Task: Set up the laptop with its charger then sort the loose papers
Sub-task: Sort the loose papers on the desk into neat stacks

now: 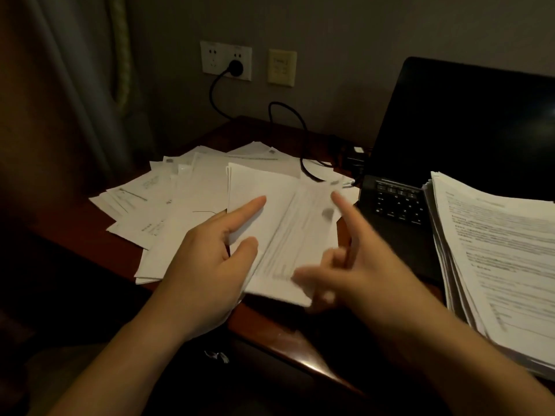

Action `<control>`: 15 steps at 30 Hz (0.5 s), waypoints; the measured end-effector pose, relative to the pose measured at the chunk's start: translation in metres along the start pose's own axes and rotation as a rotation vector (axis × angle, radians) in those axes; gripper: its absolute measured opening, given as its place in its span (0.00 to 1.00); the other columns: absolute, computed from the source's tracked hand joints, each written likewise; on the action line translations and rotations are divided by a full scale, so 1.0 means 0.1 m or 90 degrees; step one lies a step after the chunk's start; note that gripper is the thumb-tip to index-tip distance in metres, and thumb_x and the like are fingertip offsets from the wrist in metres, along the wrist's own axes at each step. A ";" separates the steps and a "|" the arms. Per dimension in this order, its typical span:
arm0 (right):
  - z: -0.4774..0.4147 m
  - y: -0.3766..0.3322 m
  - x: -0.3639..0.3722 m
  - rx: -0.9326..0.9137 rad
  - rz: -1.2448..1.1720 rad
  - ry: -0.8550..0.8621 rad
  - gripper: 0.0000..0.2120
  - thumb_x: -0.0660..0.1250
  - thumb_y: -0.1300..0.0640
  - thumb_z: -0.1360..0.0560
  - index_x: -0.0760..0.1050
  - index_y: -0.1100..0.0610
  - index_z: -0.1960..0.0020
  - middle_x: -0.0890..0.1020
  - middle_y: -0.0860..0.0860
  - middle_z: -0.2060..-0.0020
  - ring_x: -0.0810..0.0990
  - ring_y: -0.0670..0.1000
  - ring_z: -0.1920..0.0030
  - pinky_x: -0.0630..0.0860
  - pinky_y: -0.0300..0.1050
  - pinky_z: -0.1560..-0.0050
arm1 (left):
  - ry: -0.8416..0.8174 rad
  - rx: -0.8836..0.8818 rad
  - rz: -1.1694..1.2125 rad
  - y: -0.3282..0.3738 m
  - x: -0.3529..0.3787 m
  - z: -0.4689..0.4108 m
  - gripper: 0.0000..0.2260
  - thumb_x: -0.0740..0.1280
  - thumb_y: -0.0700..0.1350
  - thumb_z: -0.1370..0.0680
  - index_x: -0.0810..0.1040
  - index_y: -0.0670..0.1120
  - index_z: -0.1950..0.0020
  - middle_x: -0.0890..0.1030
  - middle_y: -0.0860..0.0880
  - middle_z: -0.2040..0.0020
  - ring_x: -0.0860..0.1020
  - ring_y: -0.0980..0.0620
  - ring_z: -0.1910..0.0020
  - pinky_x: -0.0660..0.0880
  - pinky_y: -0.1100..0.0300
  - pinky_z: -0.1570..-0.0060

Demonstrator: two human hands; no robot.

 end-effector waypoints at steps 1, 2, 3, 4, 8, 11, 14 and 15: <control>0.09 0.01 0.02 0.015 -0.006 -0.021 0.53 0.74 0.62 0.28 0.42 0.29 0.24 0.87 0.52 0.58 0.87 0.52 0.57 0.84 0.48 0.57 | -0.012 -0.008 0.002 -0.01 -0.01 0.01 0.22 0.62 0.43 0.17 0.68 0.72 0.35 0.76 0.79 0.49 0.79 0.66 0.58 0.78 0.67 0.56; 0.14 0.01 0.01 0.024 -0.022 -0.014 0.50 0.72 0.60 0.27 0.43 0.28 0.24 0.87 0.51 0.55 0.87 0.53 0.55 0.85 0.50 0.56 | -0.019 -0.021 0.011 -0.03 0.00 0.02 0.22 0.62 0.42 0.17 0.69 0.71 0.34 0.77 0.78 0.50 0.81 0.63 0.55 0.80 0.64 0.54; 0.12 0.01 -0.05 0.025 -0.042 0.027 0.48 0.71 0.60 0.25 0.44 0.28 0.24 0.87 0.51 0.54 0.88 0.53 0.55 0.85 0.51 0.57 | -0.022 -0.035 0.025 -0.05 0.00 0.03 0.22 0.62 0.41 0.17 0.70 0.69 0.33 0.78 0.76 0.50 0.83 0.55 0.52 0.81 0.58 0.51; 0.05 -0.01 -0.15 0.024 -0.061 0.091 0.46 0.70 0.61 0.24 0.46 0.30 0.23 0.87 0.52 0.54 0.88 0.53 0.56 0.85 0.49 0.60 | -0.022 -0.049 0.037 -0.06 0.02 0.03 0.22 0.62 0.41 0.17 0.71 0.67 0.31 0.79 0.74 0.49 0.82 0.48 0.49 0.82 0.54 0.49; -0.43 -0.08 -0.45 0.040 0.045 0.259 0.43 0.71 0.61 0.23 0.50 0.40 0.19 0.82 0.54 0.51 0.87 0.56 0.61 0.83 0.46 0.68 | 0.000 -0.070 0.063 -0.05 0.05 0.04 0.21 0.62 0.40 0.17 0.72 0.66 0.33 0.78 0.77 0.51 0.79 0.60 0.56 0.81 0.58 0.53; -0.71 -0.11 -0.43 0.073 0.075 0.212 0.42 0.72 0.64 0.24 0.54 0.46 0.20 0.79 0.54 0.47 0.86 0.53 0.63 0.82 0.44 0.69 | 0.022 -0.085 0.091 0.00 0.03 0.04 0.21 0.61 0.39 0.17 0.73 0.63 0.31 0.78 0.77 0.54 0.80 0.66 0.61 0.81 0.64 0.60; -0.76 -0.09 -0.40 0.104 0.021 0.173 0.42 0.71 0.69 0.26 0.56 0.48 0.20 0.78 0.57 0.40 0.86 0.55 0.56 0.84 0.48 0.64 | 0.037 -0.080 0.093 0.09 0.00 0.04 0.21 0.62 0.38 0.17 0.74 0.61 0.31 0.80 0.74 0.55 0.81 0.67 0.59 0.83 0.59 0.63; -0.72 -0.07 -0.43 0.080 0.017 0.222 0.42 0.71 0.69 0.25 0.56 0.47 0.20 0.77 0.58 0.35 0.86 0.56 0.52 0.85 0.49 0.62 | 0.046 -0.065 0.087 0.12 -0.02 0.03 0.21 0.62 0.38 0.17 0.73 0.61 0.31 0.81 0.72 0.56 0.80 0.69 0.58 0.81 0.64 0.65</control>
Point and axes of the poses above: each hand's wrist, its own z-axis away from the middle knuckle, its own x-axis out of the palm, y = z × x, the point moved 3 cm from there along -z, towards the middle knuckle
